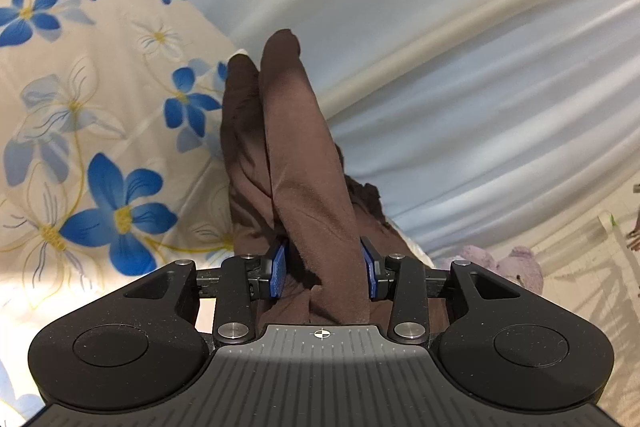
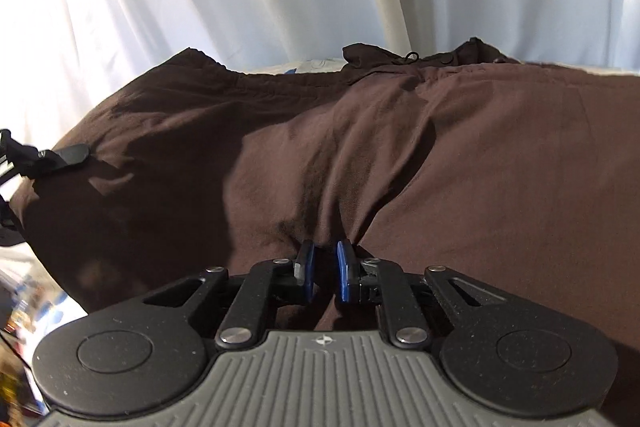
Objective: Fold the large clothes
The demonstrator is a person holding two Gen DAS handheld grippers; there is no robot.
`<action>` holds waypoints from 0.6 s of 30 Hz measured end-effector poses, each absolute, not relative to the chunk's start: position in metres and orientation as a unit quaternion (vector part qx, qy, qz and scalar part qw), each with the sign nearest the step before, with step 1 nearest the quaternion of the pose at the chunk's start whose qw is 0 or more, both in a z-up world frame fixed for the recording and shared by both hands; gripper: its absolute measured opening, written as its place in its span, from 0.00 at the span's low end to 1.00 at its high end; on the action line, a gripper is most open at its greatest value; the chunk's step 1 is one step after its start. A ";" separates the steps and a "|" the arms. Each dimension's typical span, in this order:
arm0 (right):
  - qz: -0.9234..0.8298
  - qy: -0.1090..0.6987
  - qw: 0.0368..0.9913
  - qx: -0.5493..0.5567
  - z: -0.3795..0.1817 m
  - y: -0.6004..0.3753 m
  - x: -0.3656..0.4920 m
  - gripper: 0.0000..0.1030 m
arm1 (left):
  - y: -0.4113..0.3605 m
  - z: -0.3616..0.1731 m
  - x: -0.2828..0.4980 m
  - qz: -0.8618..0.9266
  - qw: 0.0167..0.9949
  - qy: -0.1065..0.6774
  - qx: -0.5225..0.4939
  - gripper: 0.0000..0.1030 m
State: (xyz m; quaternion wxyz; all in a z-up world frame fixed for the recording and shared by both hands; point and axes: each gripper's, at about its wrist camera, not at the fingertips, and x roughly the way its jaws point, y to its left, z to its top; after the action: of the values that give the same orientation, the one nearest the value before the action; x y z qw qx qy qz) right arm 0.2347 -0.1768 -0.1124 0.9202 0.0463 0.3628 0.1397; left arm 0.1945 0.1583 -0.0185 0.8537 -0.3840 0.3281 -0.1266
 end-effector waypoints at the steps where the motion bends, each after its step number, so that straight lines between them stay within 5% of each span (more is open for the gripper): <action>1: 0.143 0.354 0.922 0.060 -0.108 -0.181 0.231 0.12 | 0.153 -0.015 0.196 -0.134 0.855 0.327 -0.380 0.39; 12: 0.177 0.371 0.892 0.189 -0.118 -0.226 0.224 0.06 | 0.059 0.010 0.223 -0.238 0.862 0.340 -0.292 0.40; 18: 0.156 0.311 0.913 0.212 -0.088 -0.270 0.185 0.10 | -0.018 -0.027 0.236 -0.288 0.844 0.387 -0.236 0.44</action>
State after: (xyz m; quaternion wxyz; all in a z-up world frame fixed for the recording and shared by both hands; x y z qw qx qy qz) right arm 0.1852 -0.2702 -0.0881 0.9132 0.2119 0.3110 0.1560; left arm 0.2364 -0.0178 -0.0272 0.8436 -0.2355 0.3870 -0.2884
